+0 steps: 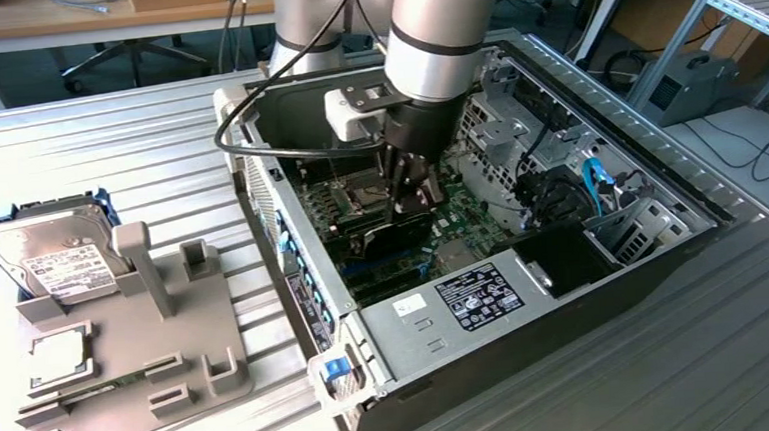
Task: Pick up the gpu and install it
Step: 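Insert the gpu into the slot, then press down on the gpu until it lock into place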
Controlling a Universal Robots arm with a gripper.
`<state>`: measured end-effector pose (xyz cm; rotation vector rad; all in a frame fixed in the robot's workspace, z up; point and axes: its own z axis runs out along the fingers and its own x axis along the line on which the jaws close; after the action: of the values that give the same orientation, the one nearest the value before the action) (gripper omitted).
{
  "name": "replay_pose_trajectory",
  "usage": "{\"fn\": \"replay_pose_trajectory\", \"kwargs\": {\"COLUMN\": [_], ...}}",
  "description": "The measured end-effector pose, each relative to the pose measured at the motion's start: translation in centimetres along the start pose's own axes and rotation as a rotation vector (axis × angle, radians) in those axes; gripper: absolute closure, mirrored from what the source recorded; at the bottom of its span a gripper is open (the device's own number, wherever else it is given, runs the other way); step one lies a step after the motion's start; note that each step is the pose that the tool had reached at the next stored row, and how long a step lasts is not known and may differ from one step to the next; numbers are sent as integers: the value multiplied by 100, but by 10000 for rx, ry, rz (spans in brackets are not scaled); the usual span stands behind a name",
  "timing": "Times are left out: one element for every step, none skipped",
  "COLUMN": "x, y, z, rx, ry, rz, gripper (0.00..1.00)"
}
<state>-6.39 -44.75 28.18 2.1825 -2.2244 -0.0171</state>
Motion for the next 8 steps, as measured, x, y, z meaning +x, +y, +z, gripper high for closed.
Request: {"fn": "replay_pose_trajectory", "kwargs": {"x": [0,0,0,0,0,0,2,3], "y": [0,0,0,0,2,36,102,178], "z": [0,0,0,0,1,9,16,26], "rx": [0,0,0,0,-1,0,-1,0], "ry": [-1,0,0,0,1,-2,1,0], "rz": [0,0,0,0,0,-1,-1,-1], "gripper": [89,89,89,89,89,89,89,89]}}
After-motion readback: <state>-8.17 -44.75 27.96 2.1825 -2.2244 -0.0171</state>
